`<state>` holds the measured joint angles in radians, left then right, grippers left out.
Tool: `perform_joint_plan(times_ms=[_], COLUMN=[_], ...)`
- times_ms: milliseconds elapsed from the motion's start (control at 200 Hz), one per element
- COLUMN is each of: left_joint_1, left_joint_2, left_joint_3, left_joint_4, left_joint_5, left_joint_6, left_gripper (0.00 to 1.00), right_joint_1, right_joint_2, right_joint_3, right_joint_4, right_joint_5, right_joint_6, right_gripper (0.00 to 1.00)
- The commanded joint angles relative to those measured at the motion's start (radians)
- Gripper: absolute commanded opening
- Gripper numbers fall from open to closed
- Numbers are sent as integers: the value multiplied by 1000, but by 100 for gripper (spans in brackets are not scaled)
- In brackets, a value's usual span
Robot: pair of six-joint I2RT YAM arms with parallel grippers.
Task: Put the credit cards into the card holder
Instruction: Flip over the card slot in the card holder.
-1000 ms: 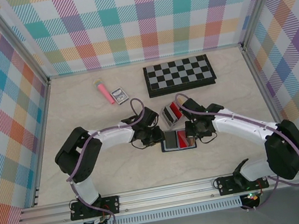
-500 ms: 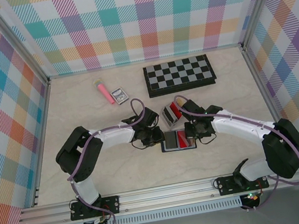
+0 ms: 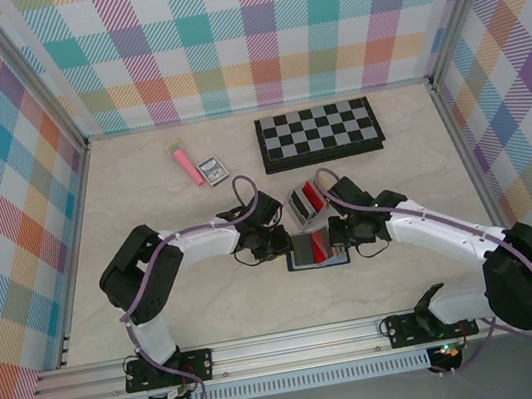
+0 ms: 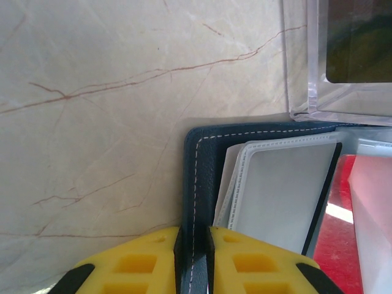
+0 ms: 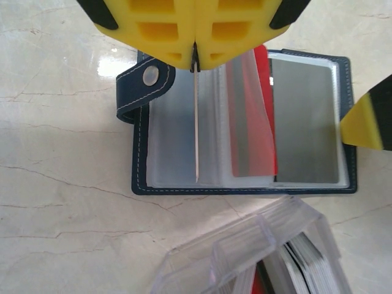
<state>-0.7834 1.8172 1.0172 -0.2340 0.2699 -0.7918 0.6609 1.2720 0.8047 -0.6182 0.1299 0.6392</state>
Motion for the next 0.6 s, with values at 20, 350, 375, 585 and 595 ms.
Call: perform_joint_plan(times_ms=[20,350,375,585,595], left_joint_1=[-18,-21,-21,-21,-21], left_joint_2=[40,38,39,21,21], left_joint_3=[-2,2,0,1,2], left_joint_4=[-15,-16,-14,-20,-21], left_joint_5=[1,0,0,-19,-18], left_joint_6=[11,12,12,15,15], left_gripper=[18,18,18,20,20], right_joint_1=[-1,-1,-1,-1,-1], right_joint_2=[-27,-29,-29,-37,-39], right_joint_3=[15,33,31,31,28], right_joint_4=[-11,14,19,38,42], right_joint_5=[-24,-94,-101,-106,-110], right_joint_6=[-13,-22,-24,-26,-26], right_gripper=[3,3,3,3,3])
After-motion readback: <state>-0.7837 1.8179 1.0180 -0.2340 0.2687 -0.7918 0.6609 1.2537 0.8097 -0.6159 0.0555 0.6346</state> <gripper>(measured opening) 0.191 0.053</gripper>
